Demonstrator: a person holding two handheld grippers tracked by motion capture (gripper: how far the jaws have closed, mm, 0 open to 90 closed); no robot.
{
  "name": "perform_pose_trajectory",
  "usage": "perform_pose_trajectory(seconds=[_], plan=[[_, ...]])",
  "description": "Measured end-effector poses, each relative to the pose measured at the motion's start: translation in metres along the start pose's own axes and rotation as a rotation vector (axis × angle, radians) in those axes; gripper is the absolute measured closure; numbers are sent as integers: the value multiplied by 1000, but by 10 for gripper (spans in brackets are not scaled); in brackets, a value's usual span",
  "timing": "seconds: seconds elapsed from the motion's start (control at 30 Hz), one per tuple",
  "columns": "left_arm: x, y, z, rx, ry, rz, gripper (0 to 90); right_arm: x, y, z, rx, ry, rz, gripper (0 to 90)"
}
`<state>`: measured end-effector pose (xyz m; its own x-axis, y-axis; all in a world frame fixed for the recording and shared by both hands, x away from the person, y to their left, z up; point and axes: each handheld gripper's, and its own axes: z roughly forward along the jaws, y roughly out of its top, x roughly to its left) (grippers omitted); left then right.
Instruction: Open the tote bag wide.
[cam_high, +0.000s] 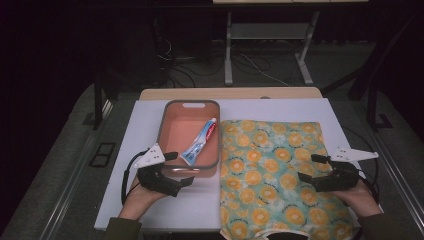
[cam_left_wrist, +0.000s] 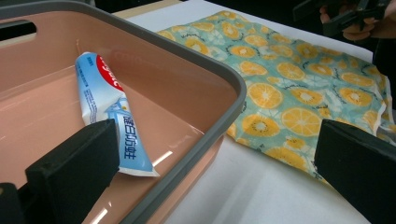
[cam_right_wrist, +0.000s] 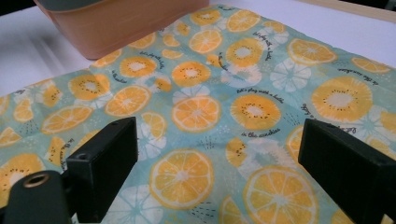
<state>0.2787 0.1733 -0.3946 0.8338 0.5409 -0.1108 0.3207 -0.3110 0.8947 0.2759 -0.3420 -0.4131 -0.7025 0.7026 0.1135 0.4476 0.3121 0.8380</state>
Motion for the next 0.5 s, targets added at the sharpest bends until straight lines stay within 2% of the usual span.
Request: perform_pose_trajectory(seconds=[0.23,0.33,0.5], plan=[[-2,1,0,-6,-6,1,0,-2,0,2,22,-4,9,116],[-4,0,0,-3,-7,4,0,-5,0,4,58,-20,14,117],[-5,0,-1,-5,-11,7,0,-11,0,9,74,-42,28,118]])
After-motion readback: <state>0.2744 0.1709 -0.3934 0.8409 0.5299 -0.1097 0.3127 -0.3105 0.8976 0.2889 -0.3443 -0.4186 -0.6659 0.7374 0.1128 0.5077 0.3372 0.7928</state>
